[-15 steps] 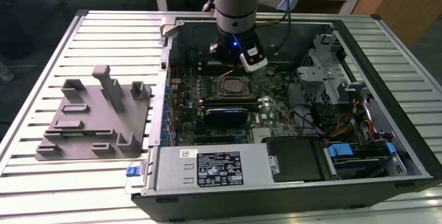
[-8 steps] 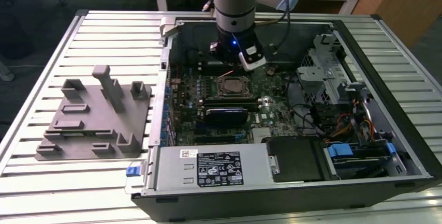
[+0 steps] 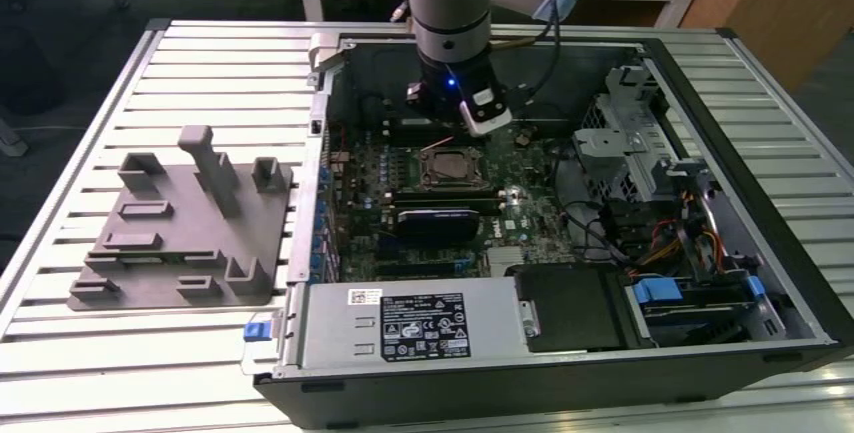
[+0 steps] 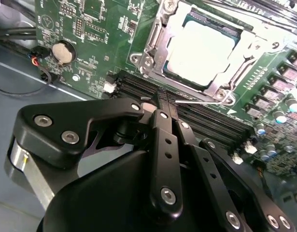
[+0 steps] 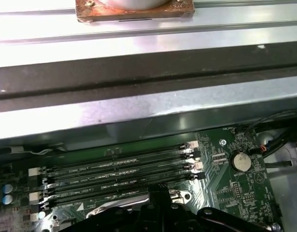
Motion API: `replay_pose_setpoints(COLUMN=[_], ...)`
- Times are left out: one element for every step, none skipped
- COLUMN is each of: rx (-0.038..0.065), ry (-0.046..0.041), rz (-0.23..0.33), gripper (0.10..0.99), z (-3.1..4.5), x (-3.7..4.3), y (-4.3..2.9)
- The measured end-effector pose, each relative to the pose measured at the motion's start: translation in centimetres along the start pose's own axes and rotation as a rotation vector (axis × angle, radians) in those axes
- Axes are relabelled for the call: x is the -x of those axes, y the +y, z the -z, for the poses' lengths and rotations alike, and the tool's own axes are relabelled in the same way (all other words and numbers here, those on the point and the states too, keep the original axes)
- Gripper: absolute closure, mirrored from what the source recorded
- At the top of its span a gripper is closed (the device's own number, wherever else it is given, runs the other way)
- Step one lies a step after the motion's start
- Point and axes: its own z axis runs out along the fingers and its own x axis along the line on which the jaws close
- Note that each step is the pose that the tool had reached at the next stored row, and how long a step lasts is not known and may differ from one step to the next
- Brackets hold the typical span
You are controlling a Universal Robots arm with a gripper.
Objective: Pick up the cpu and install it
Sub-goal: 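Install the first cpu locking lever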
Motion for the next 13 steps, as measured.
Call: replay_pose_setpoints(rx=[0.0, 0.001, 0.001, 0.001, 0.001, 0.001, 0.001, 0.0, 0.0, -0.001, -0.002, -0.003, -0.004], ry=[-0.0057, -0.0094, -0.0117, -0.0132, -0.0145, -0.0156, -0.0167, -0.0176, -0.0186, -0.0193, -0.0201, -0.0215, -0.0232], rz=[-0.001, -0.001, -0.001, -0.002, -0.002, -0.002, -0.002, -0.003, -0.003, -0.003, -0.003, -0.004, -0.003], gripper=[0.98, 0.98, 0.98, 0.98, 0.98, 0.98, 0.98, 0.98, 0.98, 0.98, 0.98, 0.98, 0.98], z=[-0.06, -0.12, -0.18, -0.25, -0.33, -0.41, -0.48, -0.55, -0.63, -0.7, -0.77, -0.83, -0.89], x=[-0.06, -0.14, -0.24, -0.33, -0.4, -0.47, -0.53, -0.59, -0.66, -0.72, -0.77, -0.82, -0.86], y=[0.0, 0.01, 0.03, 0.07, 0.12, 0.19, 0.26, 0.34, 0.43, 0.53, 0.61, 0.67, 0.7])
